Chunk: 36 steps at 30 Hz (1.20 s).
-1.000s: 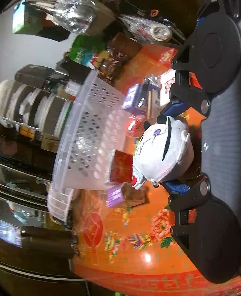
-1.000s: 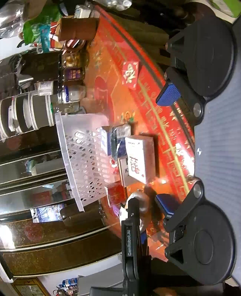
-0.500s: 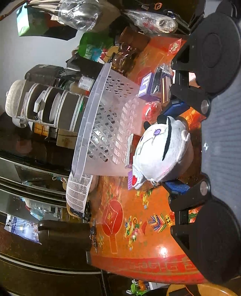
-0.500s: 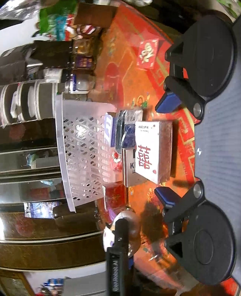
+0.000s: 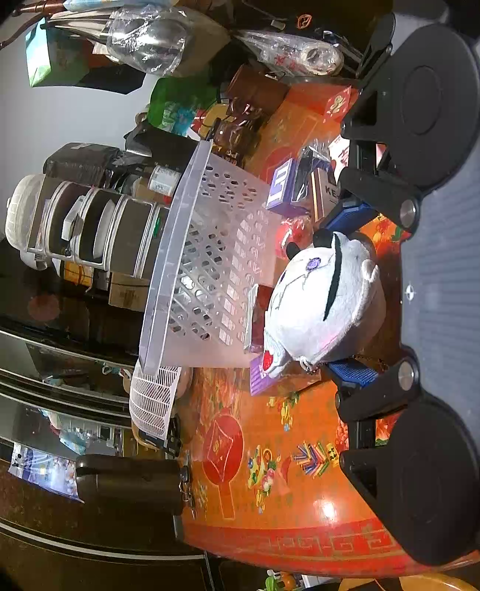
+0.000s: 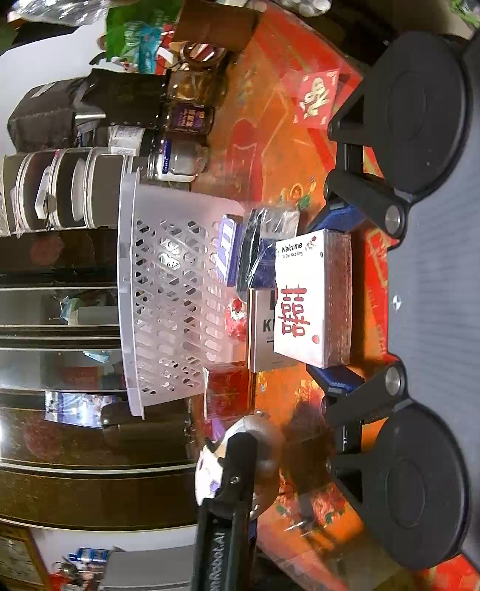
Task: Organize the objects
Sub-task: 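Grasp the white plush toy with the left tool while the right tool grasps the white red-printed box, then lift the plush toy with the left tool while the right tool carries the white box over the basket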
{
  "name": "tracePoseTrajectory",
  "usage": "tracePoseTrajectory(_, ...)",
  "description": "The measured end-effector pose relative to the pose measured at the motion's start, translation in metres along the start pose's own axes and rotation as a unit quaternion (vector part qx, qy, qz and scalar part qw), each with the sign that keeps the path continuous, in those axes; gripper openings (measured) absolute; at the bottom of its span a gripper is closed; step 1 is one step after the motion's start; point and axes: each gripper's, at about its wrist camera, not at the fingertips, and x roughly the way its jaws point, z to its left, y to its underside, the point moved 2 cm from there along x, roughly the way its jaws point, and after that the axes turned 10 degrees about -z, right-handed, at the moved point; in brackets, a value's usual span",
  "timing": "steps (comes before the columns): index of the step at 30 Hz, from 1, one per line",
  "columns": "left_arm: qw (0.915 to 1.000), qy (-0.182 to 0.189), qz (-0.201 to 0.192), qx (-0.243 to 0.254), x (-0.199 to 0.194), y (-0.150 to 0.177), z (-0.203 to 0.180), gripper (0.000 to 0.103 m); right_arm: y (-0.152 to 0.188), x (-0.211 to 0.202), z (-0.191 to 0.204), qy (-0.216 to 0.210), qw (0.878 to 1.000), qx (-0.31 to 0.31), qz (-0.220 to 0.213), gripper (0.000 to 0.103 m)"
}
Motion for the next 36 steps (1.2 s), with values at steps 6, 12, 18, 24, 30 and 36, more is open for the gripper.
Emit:
tracePoseTrajectory(6, 1.0000, 0.002, 0.003, 0.000, 0.001, 0.000, -0.001, 0.073, -0.008, -0.017, -0.021, -0.005, 0.999, 0.031, -0.014, 0.074)
tracePoseTrajectory(12, 0.9999, 0.000, -0.009, 0.012, -0.002, 0.000, -0.005, 0.073, -0.015, -0.017, -0.035, -0.016, 0.998, 0.052, -0.023, 0.074)
tracePoseTrajectory(18, 0.9985, -0.007, -0.007, 0.053, -0.015, -0.015, -0.011, 0.073, -0.034, -0.021, -0.043, -0.035, 0.998, 0.049, -0.028, 0.074)
tracePoseTrajectory(24, 0.9956, -0.016, -0.041, 0.083, -0.031, -0.056, -0.012, 0.073, -0.065, -0.029, -0.058, -0.066, 0.995, 0.059, -0.056, 0.074)
tracePoseTrajectory(30, 0.9955, 0.001, -0.050, 0.080, -0.028, -0.073, -0.013, 0.073, -0.089, -0.029, -0.062, -0.068, 0.993, 0.060, -0.073, 0.074)
tracePoseTrajectory(36, 0.9967, 0.019, -0.057, 0.054, -0.028, -0.085, -0.012, 0.073, -0.097, -0.034, -0.061, -0.064, 0.993, 0.061, -0.074, 0.074)
